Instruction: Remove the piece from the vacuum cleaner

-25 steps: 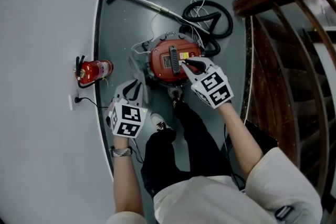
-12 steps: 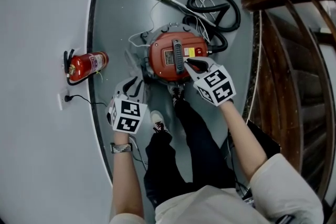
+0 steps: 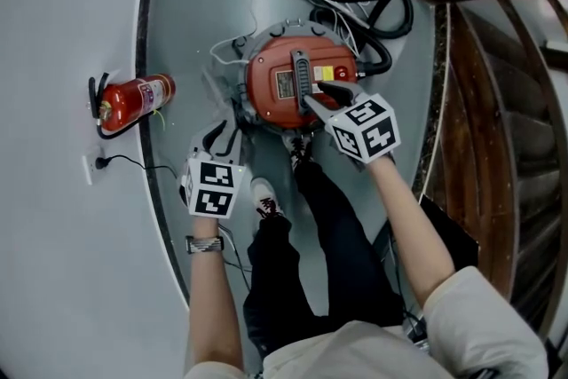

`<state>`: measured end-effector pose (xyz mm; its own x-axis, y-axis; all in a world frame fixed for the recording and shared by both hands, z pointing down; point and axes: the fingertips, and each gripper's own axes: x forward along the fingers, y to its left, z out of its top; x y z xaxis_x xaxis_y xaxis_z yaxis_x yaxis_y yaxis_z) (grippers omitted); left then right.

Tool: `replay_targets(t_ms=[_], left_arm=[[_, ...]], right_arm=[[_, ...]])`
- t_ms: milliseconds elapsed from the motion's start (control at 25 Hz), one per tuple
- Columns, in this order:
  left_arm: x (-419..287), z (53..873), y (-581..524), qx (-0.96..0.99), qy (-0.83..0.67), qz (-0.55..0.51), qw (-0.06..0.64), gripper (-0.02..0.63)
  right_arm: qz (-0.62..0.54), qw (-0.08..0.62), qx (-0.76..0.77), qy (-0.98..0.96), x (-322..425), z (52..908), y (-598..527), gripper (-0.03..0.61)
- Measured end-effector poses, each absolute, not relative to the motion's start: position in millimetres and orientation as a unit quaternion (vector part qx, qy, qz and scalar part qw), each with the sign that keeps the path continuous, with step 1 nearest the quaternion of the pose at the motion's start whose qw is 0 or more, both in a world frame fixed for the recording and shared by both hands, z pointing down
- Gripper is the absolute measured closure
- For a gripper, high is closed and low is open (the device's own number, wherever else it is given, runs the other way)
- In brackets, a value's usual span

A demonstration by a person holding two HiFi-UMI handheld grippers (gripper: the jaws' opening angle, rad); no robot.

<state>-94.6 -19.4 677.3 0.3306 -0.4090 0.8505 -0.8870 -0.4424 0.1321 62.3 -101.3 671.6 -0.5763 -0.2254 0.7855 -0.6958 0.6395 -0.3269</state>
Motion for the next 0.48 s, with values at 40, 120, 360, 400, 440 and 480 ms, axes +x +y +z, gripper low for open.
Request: replay_targets(t_ms=[40,120,360,400,440,480], left_arm=[[-95,679,-19,0.754,-0.431,0.386,0.310,0.509],[-97,683,-21,0.754,-0.437,0.379,0.313,0.509],[-99,697,-19,0.742,-0.456,0.354,0.340,0.481],[-98,699,-19,0.740,-0.457,0.354,0.345,0.480],[-96,701,-18,0.738,-0.457,0.354,0.348,0.480],[-93,704,-18,0.736,-0.458,0.352,0.352,0.480]], right_arm=[[0.326,0.367,0.276,-0.827,62,675,-100,0.439],[0.348,0.362,0.269,-0.822,60,683,-97,0.418],[0.380,0.346,0.274,-0.813,51,694,-94,0.393],[0.374,0.348,0.277,-0.814,49,694,-95,0.393],[0.368,0.351,0.279,-0.814,48,695,-96,0.393],[0.366,0.351,0.282,-0.814,48,696,-96,0.390]])
